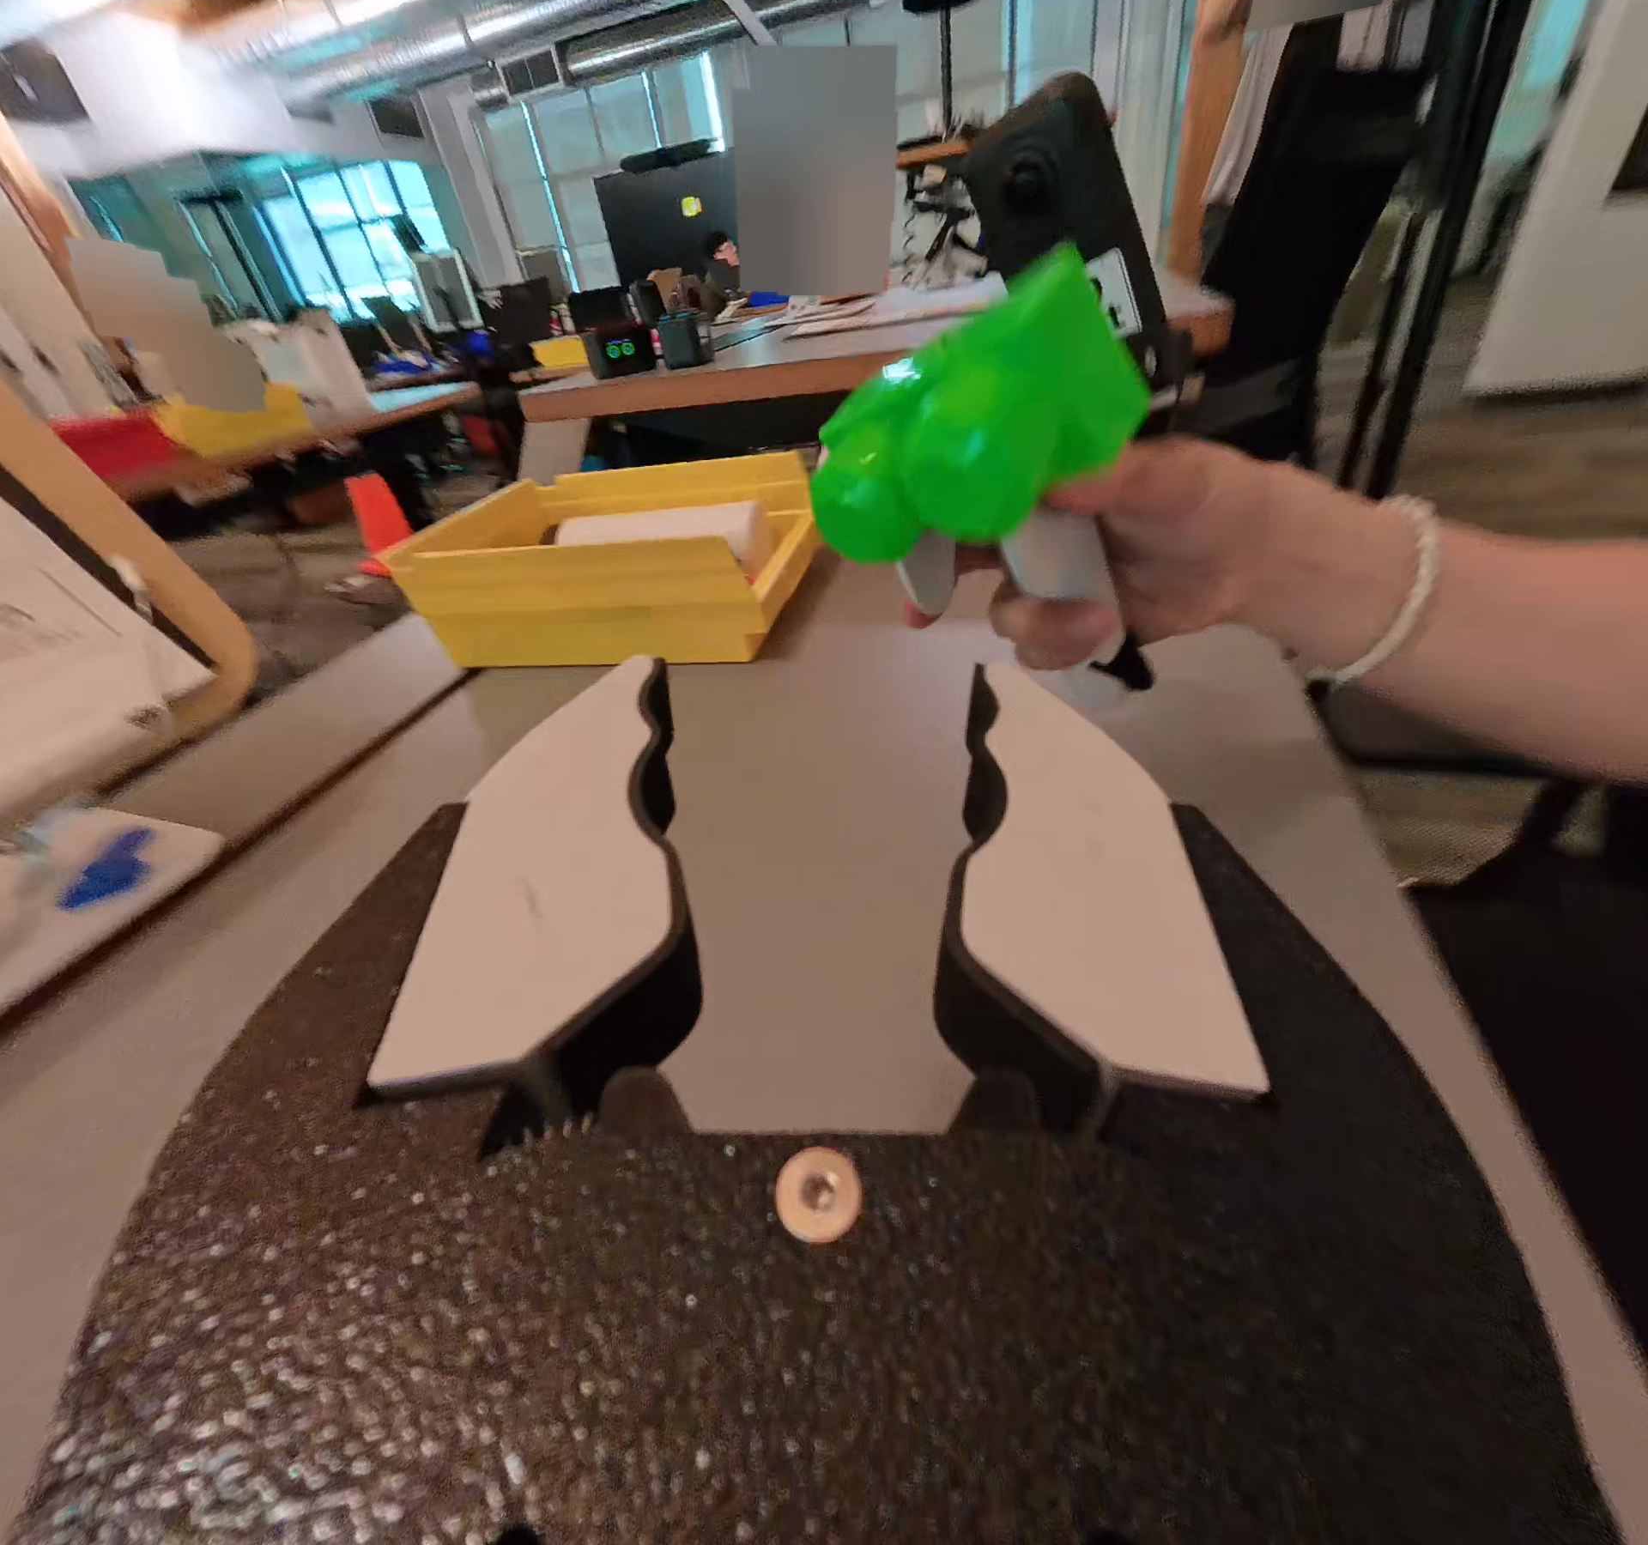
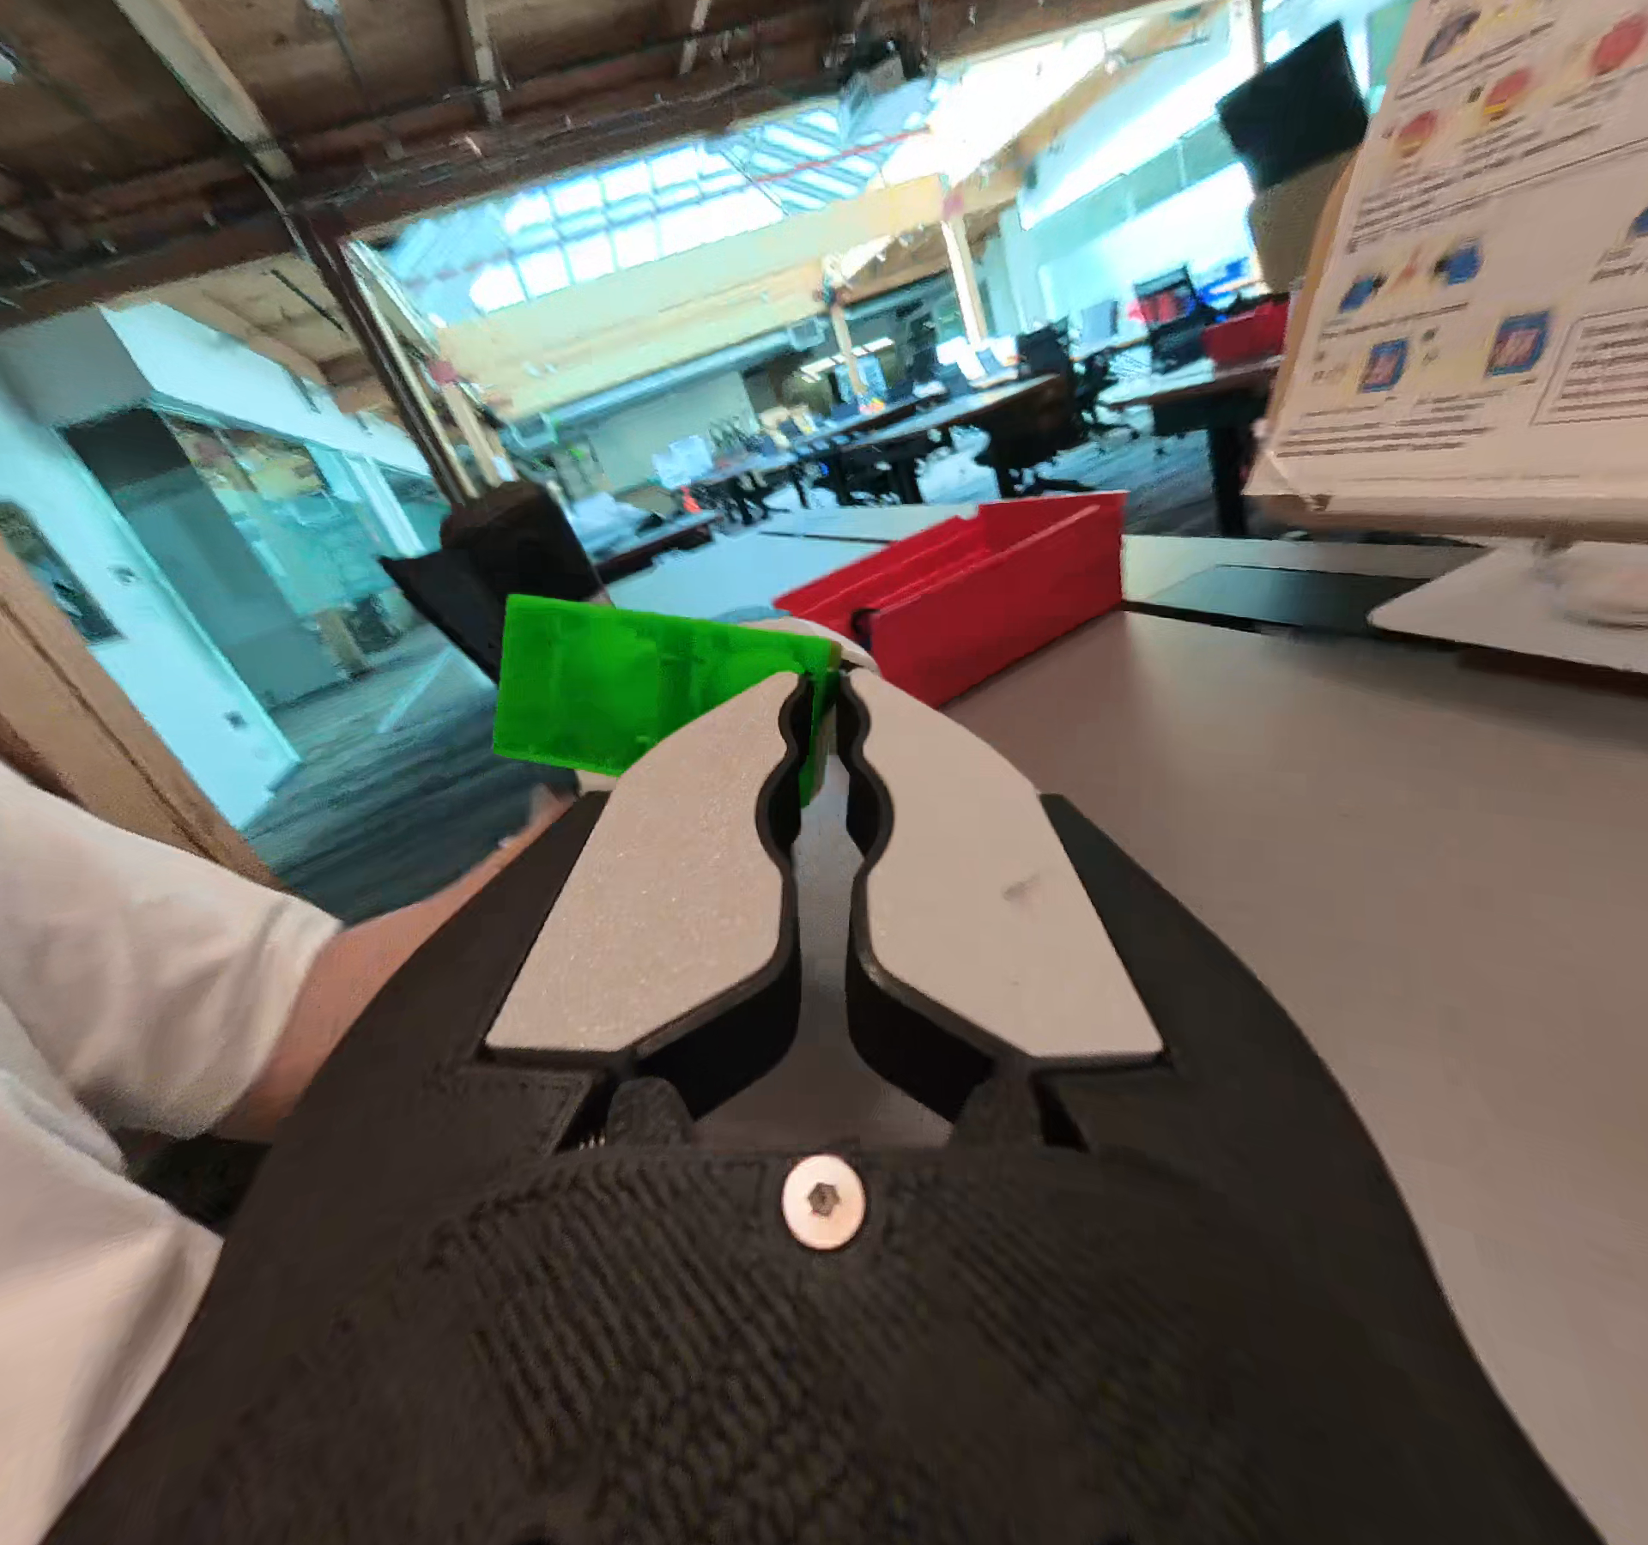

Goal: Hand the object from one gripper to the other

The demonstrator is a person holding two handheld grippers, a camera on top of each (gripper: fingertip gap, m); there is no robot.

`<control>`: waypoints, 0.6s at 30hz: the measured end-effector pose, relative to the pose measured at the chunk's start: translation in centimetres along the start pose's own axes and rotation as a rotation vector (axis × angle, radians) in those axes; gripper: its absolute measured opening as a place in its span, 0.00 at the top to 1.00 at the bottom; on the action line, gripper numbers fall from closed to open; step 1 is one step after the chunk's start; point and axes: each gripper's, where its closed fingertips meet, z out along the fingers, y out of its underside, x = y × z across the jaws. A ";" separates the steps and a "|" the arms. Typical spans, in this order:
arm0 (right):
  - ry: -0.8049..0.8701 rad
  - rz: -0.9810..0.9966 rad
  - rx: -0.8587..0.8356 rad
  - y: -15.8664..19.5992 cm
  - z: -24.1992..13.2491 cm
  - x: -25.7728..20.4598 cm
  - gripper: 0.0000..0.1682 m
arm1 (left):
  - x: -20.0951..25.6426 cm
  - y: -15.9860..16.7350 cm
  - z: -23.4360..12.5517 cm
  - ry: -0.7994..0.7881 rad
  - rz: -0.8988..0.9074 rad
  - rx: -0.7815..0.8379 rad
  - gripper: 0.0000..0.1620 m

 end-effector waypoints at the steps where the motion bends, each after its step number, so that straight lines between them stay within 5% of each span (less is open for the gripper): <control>1: 0.047 -0.060 -0.042 0.3 -0.1 0.4 0.97 | 0.0 -0.2 0.0 0.021 -0.070 0.017 0.65; 8: 0.309 -0.478 -0.044 -0.9 -0.7 1.9 0.98 | 0.7 0.1 0.2 0.146 -0.349 0.017 0.57; 14: 0.461 -0.855 0.026 -2.6 -1.2 1.2 0.98 | 2.2 -2.9 1.1 0.391 -0.953 0.152 0.63; 18: 0.509 -1.025 -0.002 -2.4 -0.8 0.6 0.98 | 2.6 -2.4 1.8 0.443 -1.176 0.125 0.63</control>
